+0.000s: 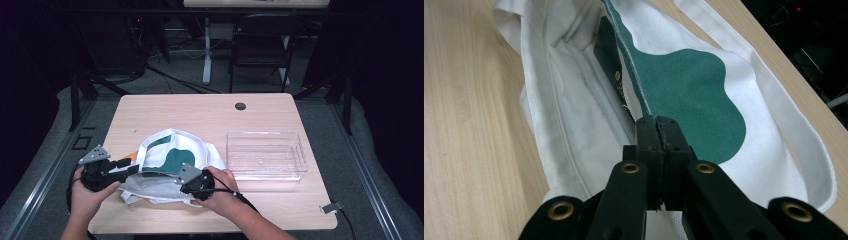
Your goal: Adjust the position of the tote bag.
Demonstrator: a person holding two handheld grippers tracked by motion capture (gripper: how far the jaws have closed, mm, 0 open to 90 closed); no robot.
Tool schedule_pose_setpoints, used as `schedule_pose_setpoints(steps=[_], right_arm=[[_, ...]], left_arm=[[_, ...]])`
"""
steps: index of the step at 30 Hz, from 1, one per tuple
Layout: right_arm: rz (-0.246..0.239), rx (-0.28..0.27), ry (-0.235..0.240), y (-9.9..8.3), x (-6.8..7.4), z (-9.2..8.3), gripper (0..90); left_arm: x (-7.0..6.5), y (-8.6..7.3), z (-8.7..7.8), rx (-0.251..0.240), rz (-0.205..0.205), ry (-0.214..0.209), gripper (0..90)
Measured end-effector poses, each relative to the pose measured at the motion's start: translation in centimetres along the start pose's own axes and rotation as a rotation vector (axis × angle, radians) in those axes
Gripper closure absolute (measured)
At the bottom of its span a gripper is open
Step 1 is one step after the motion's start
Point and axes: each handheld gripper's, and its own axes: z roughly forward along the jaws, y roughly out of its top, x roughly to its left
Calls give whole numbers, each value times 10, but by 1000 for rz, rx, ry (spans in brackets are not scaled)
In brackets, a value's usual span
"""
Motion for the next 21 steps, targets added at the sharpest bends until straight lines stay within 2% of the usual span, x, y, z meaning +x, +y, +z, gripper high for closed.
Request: schedule_pose_setpoints(steps=[2,3,4,5,7,9,13,15,16,21], right_arm=[[-4,4,0,2,-1,-1,896],[-9,8,-4,4,-3,-2,896],[-9,8,-4,4,-3,-2,896],[2,-5,-4,4,-2,-2,896],[-1,1,1,6,-4,-2,896],[-1,7,3,8,-5,-4,896],[14,-5,3,8,-6,-3,897],[5,0,2,9,-7,-4,897],[2,6,1,9,-8,-5,897],[6,-1,-1,10,-7,-5,897]], left_arm=[[-5,0,3,10,39,-10,513],[-9,1,6,26,78,-1,488],[-9,1,6,26,78,-1,482],[-11,1,8,33,92,7,482],[-14,0,11,49,127,26,460],[-16,0,14,56,145,37,447],[-20,-1,17,62,197,98,440],[-22,-2,19,67,226,119,436],[-23,-2,20,77,253,137,432],[-31,-4,27,107,331,190,423]])
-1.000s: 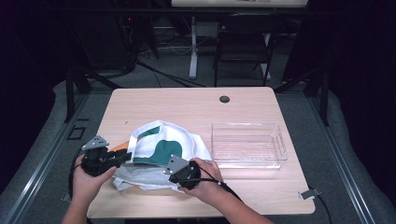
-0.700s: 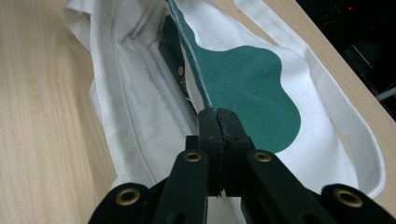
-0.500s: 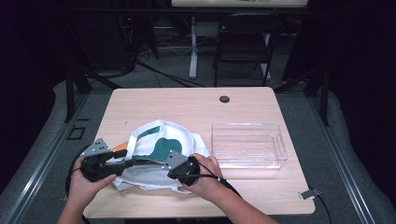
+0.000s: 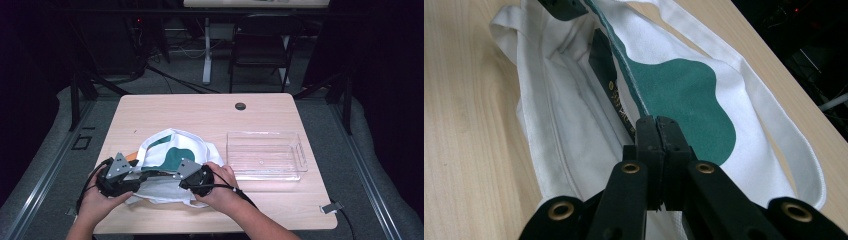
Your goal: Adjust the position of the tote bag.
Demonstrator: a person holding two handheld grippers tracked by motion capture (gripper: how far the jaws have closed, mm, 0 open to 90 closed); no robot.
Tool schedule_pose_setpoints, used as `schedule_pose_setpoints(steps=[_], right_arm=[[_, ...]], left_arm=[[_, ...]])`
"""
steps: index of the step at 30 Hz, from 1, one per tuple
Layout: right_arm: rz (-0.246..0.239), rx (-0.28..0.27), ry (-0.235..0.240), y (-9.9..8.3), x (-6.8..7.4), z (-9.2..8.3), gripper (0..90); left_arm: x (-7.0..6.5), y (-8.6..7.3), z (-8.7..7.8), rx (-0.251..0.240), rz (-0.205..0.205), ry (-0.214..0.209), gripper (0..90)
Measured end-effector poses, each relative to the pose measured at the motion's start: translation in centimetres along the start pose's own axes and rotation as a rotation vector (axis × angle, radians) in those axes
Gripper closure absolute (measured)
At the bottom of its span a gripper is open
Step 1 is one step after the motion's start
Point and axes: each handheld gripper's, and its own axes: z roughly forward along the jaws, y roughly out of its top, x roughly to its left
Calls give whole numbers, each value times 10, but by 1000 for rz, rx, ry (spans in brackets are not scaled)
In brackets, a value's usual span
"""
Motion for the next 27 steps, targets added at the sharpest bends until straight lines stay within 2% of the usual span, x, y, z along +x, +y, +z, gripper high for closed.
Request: schedule_pose_setpoints(steps=[3,5,12,17,18,21,26,27], right_arm=[[-1,-2,1,1,0,0,897],[-2,-2,1,1,0,0,897],[-4,-2,-3,1,0,-1,897],[-5,-6,0,1,1,-1,897],[-2,-8,1,0,1,0,897],[-1,-6,-2,0,2,-1,897],[3,-15,3,-1,3,1,895],[3,-15,3,-1,3,1,895]], left_arm=[[-4,1,4,20,52,34,424],[-7,1,6,25,71,48,426],[-13,-1,17,33,98,86,454],[-13,-3,19,35,85,114,537],[-12,-3,18,24,70,107,565],[-11,-4,17,18,65,108,596],[-8,-5,17,-10,13,87,693],[-8,-5,17,-10,13,87,706]])
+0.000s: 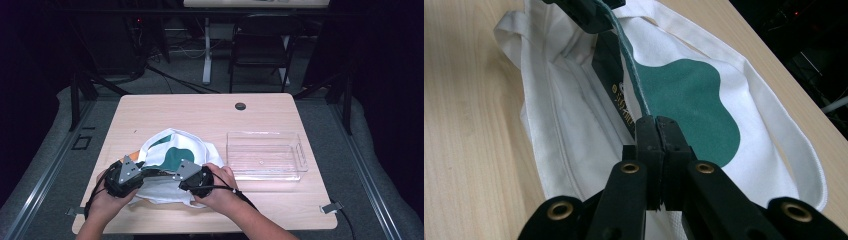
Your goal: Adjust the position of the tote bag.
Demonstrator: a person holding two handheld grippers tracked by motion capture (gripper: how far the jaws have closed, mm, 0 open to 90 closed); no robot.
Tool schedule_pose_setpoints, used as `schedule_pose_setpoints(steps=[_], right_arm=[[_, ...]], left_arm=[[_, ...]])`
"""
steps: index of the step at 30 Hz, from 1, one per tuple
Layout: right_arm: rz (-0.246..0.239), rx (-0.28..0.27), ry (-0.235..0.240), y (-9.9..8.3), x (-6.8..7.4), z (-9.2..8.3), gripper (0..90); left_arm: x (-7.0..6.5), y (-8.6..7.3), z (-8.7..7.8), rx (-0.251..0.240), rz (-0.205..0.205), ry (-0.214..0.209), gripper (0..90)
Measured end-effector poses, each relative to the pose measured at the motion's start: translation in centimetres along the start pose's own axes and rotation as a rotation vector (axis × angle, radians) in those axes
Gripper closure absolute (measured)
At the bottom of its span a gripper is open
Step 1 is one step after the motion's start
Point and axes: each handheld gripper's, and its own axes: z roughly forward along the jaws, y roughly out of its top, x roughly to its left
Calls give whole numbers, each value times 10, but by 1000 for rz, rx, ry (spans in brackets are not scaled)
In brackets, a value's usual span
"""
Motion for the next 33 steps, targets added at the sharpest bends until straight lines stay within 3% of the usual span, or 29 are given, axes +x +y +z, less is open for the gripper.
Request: schedule_pose_setpoints(steps=[5,12,19,28,33], right_arm=[[-5,5,2,0,3,2,888],[-15,-22,14,6,7,4,722],[-60,4,-34,17,9,15,651],[-86,45,-61,24,6,28,641],[-104,78,-85,25,6,32,727]], left_arm=[[1,2,0,-19,-31,1,759],[2,4,0,-33,-53,-7,788],[5,5,-4,-60,-82,-19,796],[9,9,-6,-77,-104,-22,800],[12,11,-8,-95,-122,-24,801]])
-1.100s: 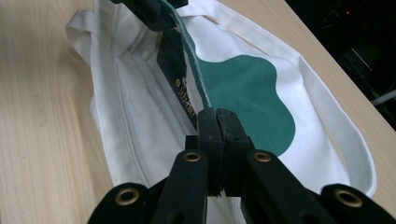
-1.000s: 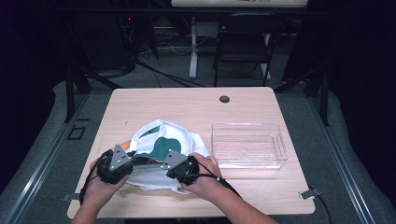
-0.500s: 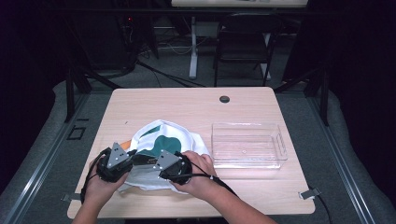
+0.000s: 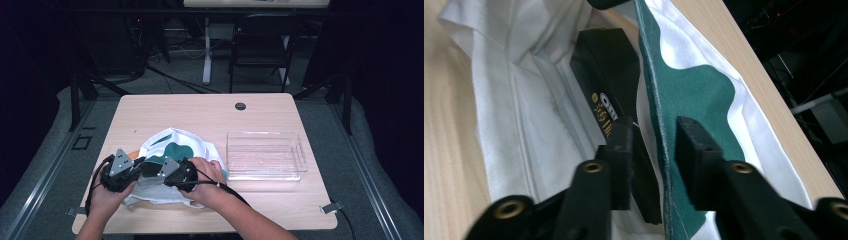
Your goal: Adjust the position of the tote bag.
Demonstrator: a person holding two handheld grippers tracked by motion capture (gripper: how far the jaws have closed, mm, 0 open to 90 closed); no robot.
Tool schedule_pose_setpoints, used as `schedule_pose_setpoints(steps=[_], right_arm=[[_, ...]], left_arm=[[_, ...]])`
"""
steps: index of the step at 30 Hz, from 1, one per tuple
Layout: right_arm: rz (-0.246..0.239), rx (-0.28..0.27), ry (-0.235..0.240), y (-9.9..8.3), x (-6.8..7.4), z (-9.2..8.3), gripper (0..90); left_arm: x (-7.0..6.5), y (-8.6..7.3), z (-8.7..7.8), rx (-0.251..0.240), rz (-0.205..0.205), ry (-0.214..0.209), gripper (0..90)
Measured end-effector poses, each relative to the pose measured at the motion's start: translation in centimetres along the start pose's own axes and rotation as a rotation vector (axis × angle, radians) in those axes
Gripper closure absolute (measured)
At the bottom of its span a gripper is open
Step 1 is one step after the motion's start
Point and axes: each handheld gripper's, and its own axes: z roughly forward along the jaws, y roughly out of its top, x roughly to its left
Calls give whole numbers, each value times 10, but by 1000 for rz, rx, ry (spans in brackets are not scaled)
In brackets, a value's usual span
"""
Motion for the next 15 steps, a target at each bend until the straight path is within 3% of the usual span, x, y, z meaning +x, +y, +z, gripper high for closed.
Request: schedule_pose_setpoints(steps=[3,7,15], right_arm=[[9,1,-29,2,-1,0,809],[-4,3,-54,5,-2,-1,854],[21,-14,-102,9,-7,-2,870]], left_arm=[[1,1,0,0,-2,1,801],[2,3,-1,-7,-16,1,801],[2,4,-1,-18,-19,4,801]])
